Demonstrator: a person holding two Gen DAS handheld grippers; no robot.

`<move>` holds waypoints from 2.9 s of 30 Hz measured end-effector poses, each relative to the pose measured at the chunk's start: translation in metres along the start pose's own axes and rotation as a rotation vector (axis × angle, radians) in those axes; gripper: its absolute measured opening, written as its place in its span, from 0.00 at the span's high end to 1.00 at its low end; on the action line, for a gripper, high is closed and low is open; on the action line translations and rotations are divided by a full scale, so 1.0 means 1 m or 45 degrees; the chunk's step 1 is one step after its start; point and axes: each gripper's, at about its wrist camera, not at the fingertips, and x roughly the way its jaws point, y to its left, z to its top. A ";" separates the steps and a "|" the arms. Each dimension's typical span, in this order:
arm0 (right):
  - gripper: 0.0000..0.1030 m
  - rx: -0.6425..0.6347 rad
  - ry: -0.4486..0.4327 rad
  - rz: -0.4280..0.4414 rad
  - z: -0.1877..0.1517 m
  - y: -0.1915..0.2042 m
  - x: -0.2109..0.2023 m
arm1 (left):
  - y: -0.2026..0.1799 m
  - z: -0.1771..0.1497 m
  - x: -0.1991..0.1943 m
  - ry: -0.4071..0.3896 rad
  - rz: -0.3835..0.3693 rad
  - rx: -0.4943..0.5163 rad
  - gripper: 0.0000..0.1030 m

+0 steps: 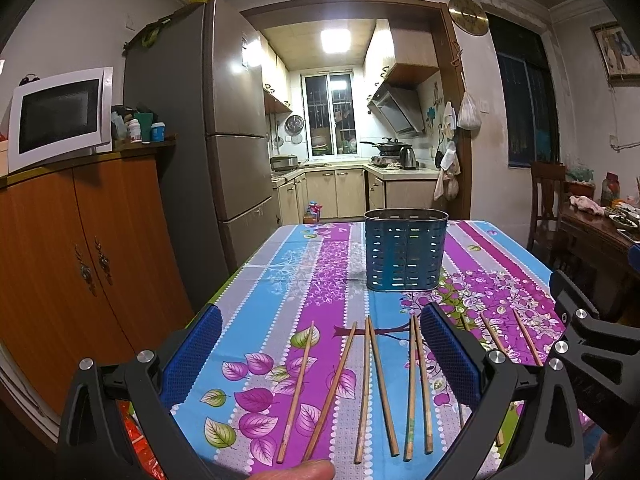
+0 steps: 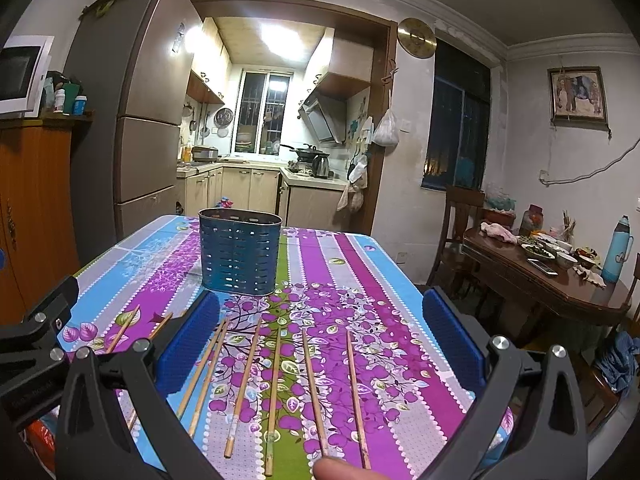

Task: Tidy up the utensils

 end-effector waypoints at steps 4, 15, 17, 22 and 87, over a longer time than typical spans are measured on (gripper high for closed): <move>0.05 -0.001 -0.002 0.000 0.000 0.000 0.000 | 0.000 -0.001 0.000 -0.002 0.001 -0.002 0.03; 0.05 0.077 -0.031 -0.135 -0.004 -0.041 0.003 | 0.081 -0.021 0.010 -0.072 0.098 -0.131 0.03; 0.05 0.095 -0.001 -0.147 -0.010 -0.056 0.007 | 0.102 -0.037 0.017 0.002 0.120 -0.155 0.03; 0.05 0.159 0.259 0.007 -0.040 -0.092 0.030 | 0.128 -0.075 0.024 0.194 0.123 -0.094 0.03; 0.95 0.021 0.391 0.311 -0.115 -0.067 0.030 | 0.086 -0.099 0.041 0.194 -0.264 0.074 0.93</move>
